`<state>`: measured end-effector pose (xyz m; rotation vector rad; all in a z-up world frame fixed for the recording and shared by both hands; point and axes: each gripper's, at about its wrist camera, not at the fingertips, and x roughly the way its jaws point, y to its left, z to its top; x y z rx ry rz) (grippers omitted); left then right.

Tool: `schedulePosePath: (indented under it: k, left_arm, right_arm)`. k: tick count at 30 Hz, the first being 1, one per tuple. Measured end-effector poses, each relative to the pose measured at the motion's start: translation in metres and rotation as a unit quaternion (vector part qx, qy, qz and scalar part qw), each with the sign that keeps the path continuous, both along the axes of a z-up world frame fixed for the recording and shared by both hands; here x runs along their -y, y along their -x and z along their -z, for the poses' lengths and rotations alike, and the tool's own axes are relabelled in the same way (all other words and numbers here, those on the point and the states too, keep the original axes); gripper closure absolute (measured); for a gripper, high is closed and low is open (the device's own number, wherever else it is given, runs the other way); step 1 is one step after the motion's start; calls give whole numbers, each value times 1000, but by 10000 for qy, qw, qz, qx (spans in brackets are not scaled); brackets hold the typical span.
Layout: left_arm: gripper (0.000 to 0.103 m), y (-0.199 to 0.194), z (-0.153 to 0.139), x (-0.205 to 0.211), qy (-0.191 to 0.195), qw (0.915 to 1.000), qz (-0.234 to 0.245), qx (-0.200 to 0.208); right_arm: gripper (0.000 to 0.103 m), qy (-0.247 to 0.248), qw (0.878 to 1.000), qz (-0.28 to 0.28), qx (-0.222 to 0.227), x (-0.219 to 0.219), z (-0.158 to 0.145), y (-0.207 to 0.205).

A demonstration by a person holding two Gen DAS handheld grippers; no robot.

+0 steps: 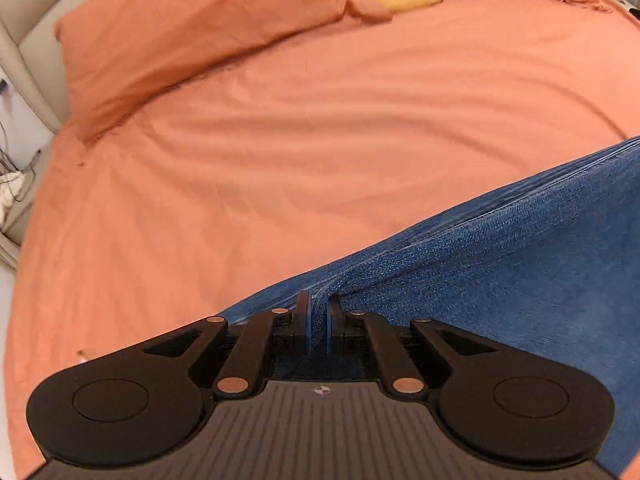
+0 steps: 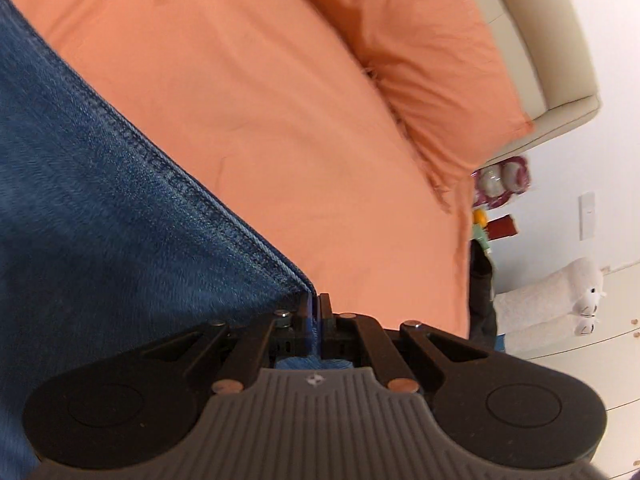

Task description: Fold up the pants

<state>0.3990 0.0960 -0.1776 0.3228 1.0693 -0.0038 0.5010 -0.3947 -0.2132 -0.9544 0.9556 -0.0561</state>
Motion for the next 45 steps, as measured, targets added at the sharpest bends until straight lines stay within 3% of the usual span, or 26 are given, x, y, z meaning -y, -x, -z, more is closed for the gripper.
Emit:
schedulePosePath:
  k: [3,7,12,19,21,22,23,24,25,27,30,34,38,42,45]
  left_arm:
    - [96,-5,16,-5,89,10000,0,-35]
    - [96,-4,29,-10,136,9999,-23,-26]
    - [96,1,5,-11,204,9983,-95,531]
    - [95,-18,17,-15,100,9997,-169,160]
    - [86,-20,21,-20,200,9992,-305,143]
    - [77,-20,23,-21,185,9992,-340,114]
    - [62,-19,22,-22,153,9991,-383,133]
    - [51,-23,21,-27,141,9988,-446,151]
    - [35,-21,17,-30,180,9984,-498,211]
    - [33,-13,1,-37,379,9971,-532,393]
    - [32,9,-32,-50,618,9944,-631,575]
    - [29,49,-69,-84,934,9887,-880,779]
    - [25,99,-87,-127,1291,9766,-1423,962]
    - [24,142,-74,-172,1828,9567,-2084,890]
    - [24,173,-51,-198,2264,9335,-2622,926]
  right_arm:
    - [103,73,9997,12,-231,-3,29,-11]
    - [103,122,9992,19,-386,-3,47,-21]
    - [103,167,9993,120,-323,-2,38,-21]
    - [103,112,9990,338,-257,0,36,-29]
    - [103,123,9988,420,-199,0,37,-31]
    - [103,104,9987,468,-191,0,37,-34]
    - [103,69,9983,547,-182,0,35,-34]
    - [94,-6,9978,640,-183,1,32,-35]
    - [77,-107,9970,741,-180,2,28,-35]
    - [59,-340,9954,891,-40,2,14,-31]
    - [59,-909,9901,1071,58,-6,-10,-17]
    - [58,-2044,9715,1202,19,-33,-41,20]
    - [55,-3148,9428,1068,-260,-80,-56,72]
    - [54,-3997,9098,898,-671,-134,-55,127]
    - [54,-4480,8857,787,-922,-175,-47,166]
